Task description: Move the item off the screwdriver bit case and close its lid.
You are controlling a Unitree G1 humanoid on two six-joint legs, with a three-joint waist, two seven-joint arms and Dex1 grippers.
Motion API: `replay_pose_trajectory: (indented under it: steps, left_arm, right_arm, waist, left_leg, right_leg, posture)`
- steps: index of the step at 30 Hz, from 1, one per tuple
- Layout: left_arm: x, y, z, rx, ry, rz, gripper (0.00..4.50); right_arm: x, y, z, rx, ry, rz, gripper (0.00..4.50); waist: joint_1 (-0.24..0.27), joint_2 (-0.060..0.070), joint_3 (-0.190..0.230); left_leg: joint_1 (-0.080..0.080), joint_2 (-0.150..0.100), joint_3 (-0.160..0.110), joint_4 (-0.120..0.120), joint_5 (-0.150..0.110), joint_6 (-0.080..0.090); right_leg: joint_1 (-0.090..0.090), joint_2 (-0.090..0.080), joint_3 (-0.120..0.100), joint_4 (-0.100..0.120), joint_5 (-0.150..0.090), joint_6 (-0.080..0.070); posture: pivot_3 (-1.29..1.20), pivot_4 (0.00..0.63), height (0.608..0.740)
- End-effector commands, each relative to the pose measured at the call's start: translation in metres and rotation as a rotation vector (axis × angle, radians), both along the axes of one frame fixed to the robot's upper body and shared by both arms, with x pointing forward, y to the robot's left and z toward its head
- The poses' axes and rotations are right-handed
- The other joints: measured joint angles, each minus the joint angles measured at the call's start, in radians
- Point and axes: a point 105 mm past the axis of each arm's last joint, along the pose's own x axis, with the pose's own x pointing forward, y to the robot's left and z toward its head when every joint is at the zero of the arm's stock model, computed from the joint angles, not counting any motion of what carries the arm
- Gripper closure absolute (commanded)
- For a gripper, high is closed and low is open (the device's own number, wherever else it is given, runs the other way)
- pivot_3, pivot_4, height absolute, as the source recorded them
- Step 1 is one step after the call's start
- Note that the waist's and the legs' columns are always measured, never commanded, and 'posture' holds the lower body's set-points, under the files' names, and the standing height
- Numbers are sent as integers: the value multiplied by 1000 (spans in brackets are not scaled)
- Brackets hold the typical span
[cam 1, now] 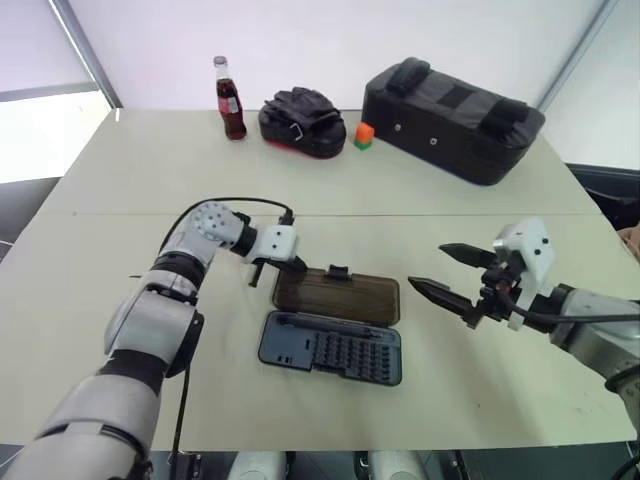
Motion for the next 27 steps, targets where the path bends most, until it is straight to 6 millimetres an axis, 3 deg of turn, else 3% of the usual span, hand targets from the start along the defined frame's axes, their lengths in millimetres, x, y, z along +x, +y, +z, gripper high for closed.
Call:
replay_pose_trajectory:
  steps: [1, 6, 14, 27]
  left_arm:
    - [-10, 13, -12, 49, 79, -15, 4451]
    - [-5, 27, -11, 49, 103, 84, 4451]
    - [17, 23, -1, -43, 53, 254, 4451]
    - [9, 23, -10, -34, 56, 223, 4451]
  right_arm:
    - [1, 0, 8, 5, -36, 9, 0]
    - [3, 1, 6, 4, -33, 12, 0]
    - [7, 6, 3, 11, -31, 26, 0]
    - [8, 7, 2, 14, -26, 32, 0]
  waist:
    - [-2, 0, 0]
    - [-12, 0, 0]
    - [-20, 0, 0]
    - [-20, 0, 0]
  left_leg:
    - [0, 0, 0, 0, 0, 0]
    - [1, 1, 0, 0, 0, 0]
    - [4, 2, 0, 1, 0, 1]
    - [4, 2, 0, 2, 3, 2]
  right_leg:
    - [0, 0, 0, 0, 0, 0]
    - [0, 1, 0, 1, 0, 0]
    - [3, 1, 0, 4, 1, -1]
    - [4, 1, 1, 4, 3, 0]
  posture:
    - [0, 150, 740]
    - [0, 150, 740]
    - [0, 150, 740]
    - [0, 150, 740]
